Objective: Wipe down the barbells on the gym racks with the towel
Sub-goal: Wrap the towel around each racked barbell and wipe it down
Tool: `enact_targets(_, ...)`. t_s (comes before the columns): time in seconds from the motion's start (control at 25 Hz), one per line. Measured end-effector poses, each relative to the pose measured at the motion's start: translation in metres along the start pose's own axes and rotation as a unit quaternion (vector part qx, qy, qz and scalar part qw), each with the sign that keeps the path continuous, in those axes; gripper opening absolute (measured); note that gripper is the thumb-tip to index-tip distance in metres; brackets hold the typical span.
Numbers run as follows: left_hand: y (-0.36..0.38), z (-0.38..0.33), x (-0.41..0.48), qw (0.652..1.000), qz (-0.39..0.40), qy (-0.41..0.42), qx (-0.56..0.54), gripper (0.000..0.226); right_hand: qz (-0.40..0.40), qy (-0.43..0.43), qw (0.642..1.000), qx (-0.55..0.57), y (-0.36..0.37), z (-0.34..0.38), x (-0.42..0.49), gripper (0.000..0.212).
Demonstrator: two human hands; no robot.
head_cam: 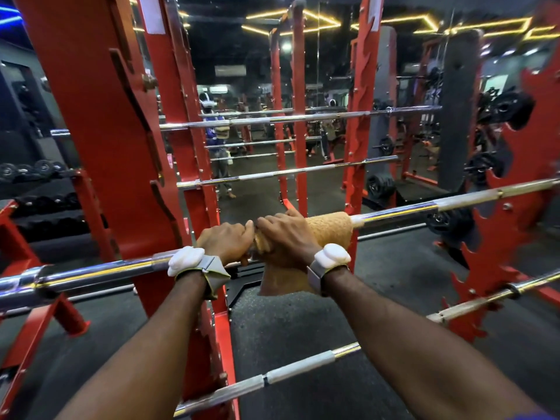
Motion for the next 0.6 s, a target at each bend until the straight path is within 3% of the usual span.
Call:
enact_targets(0.32,0.013,0.004,0.014,0.998,0.04,0.046,0.016,0.037,0.056,0.106,0.993,0.001,-0.019,-0.09,-0.03,0.044)
enact_targets(0.48,-0.002,0.001,0.006,0.996,-0.089,0.005,-0.003,0.053,0.072,0.112,0.991,-0.032,-0.017,-0.098,-0.032,0.046)
enact_targets(0.6,-0.008,-0.048,0.018,0.989,-0.127,0.063,-0.046,0.049,0.047,0.088,0.994,-0.034,-0.019,-0.1,-0.031,0.048)
Point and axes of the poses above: each hand's wrist, its own x-axis towards the middle knuckle, its own y-axis out of the palm, z = x × y, the point moved 7 cm from there along x, towards the middle knuckle, and after that the axes turned 11 degrees about y, right-handed, at the moved point
